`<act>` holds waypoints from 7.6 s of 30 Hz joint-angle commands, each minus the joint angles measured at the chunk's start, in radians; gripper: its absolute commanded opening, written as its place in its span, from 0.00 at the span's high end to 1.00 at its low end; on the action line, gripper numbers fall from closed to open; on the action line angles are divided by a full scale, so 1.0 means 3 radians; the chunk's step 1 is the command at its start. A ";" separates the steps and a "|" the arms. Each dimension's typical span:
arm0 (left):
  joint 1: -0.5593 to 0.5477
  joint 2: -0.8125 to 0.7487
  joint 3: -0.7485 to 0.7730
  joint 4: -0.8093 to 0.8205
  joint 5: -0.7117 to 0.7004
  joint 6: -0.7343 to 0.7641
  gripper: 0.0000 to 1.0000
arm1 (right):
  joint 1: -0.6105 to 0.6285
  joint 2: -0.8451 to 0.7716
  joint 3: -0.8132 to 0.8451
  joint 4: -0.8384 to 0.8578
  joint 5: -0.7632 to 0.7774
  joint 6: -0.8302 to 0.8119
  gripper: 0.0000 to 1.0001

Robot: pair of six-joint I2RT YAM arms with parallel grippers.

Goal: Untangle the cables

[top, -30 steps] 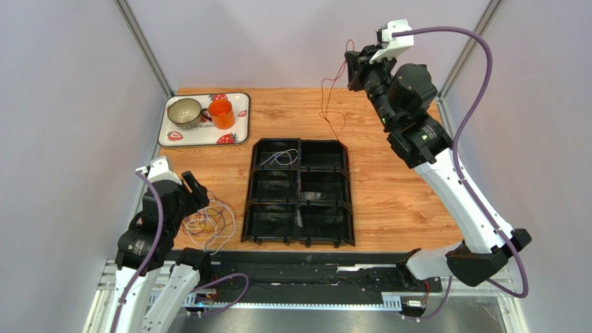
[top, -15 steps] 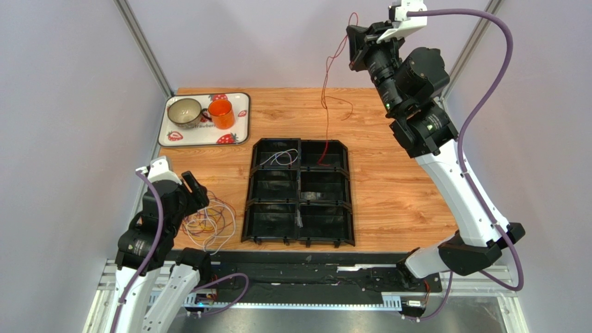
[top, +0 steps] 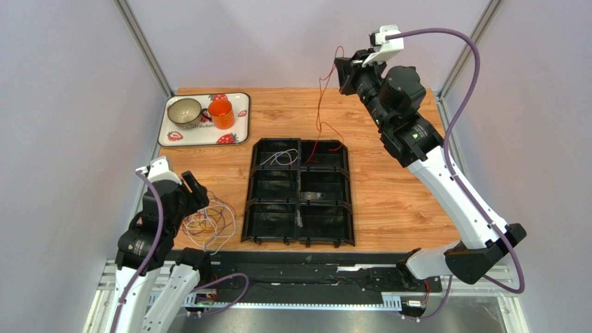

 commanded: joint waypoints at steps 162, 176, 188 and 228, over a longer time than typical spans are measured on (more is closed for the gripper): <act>0.0012 0.0048 0.0001 0.0119 -0.0040 0.0048 0.34 | 0.0296 0.0942 -0.0625 -0.1106 0.0747 0.0997 0.39; 0.0012 0.0120 0.0006 0.0119 -0.0035 0.0054 0.34 | -0.0911 0.1633 0.0193 -0.1700 -0.0035 0.1218 0.55; 0.0017 0.0151 0.0011 0.0104 -0.0061 0.0048 0.34 | -0.0968 0.2328 0.0475 -0.1981 0.0195 0.0849 0.57; 0.0022 0.0258 0.0031 0.0083 -0.0097 0.0033 0.36 | -0.1275 0.2942 0.0353 -0.1894 -0.0173 0.0706 0.76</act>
